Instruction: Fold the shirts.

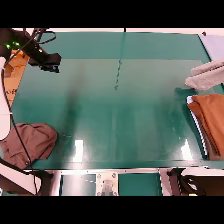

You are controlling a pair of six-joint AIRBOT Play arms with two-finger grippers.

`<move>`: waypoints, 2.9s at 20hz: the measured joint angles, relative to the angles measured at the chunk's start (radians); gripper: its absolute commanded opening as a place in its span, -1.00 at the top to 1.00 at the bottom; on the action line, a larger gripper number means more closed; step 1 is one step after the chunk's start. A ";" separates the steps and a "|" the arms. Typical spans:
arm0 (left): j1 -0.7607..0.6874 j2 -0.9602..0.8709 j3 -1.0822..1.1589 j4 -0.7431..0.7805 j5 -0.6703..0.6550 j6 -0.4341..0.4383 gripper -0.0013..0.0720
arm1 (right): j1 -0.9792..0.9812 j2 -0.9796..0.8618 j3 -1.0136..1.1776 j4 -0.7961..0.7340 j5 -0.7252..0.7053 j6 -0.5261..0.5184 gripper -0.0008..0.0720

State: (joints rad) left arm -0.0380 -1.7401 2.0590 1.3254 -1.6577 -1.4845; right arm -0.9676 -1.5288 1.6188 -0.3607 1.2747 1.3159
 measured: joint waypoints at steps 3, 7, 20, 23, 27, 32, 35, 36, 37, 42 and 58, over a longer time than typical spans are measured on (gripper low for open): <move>0.000 0.000 0.000 -0.001 -0.002 0.000 0.91 | -0.032 0.037 0.005 -0.129 0.051 0.064 0.96; 0.000 0.000 0.000 -0.002 -0.008 0.000 0.91 | -0.091 0.106 -0.002 -0.305 0.154 0.121 0.95; 0.000 0.000 0.000 -0.032 -0.022 0.020 0.91 | -0.373 0.295 -0.474 -0.754 0.273 0.271 0.93; 0.000 0.000 0.000 -0.044 -0.018 0.024 0.91 | -0.419 0.301 -0.604 -0.814 0.221 0.276 -0.84; 0.000 0.000 0.000 -0.058 -0.010 0.031 0.92 | -0.450 0.303 -0.644 -0.861 0.211 0.280 -0.84; 0.000 0.001 0.000 -0.103 0.014 0.047 0.92 | -0.415 0.303 -0.449 -0.819 0.326 0.329 0.95; 0.000 0.013 0.000 -0.118 0.018 0.050 0.92 | -0.301 0.304 -0.296 -0.728 0.341 0.359 0.95; 0.000 0.023 0.000 -0.121 0.018 0.051 0.92 | -0.246 0.304 -0.258 -0.708 0.332 0.359 0.95; 0.000 0.036 -0.001 -0.123 0.016 0.051 0.92 | -0.181 0.305 -0.227 -0.693 0.317 0.357 0.95; -0.018 0.187 -0.134 -0.129 0.017 0.038 0.92 | 0.179 0.332 -0.221 -0.670 0.254 0.272 0.95; -0.030 0.754 -1.047 -0.113 0.239 -0.033 0.91 | 0.958 0.600 -0.885 -0.692 -0.103 0.231 0.95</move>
State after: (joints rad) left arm -0.0681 -0.9859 1.0122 1.2129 -1.4185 -1.5173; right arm -0.0093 -0.9287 0.7334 -1.0527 1.1713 1.5471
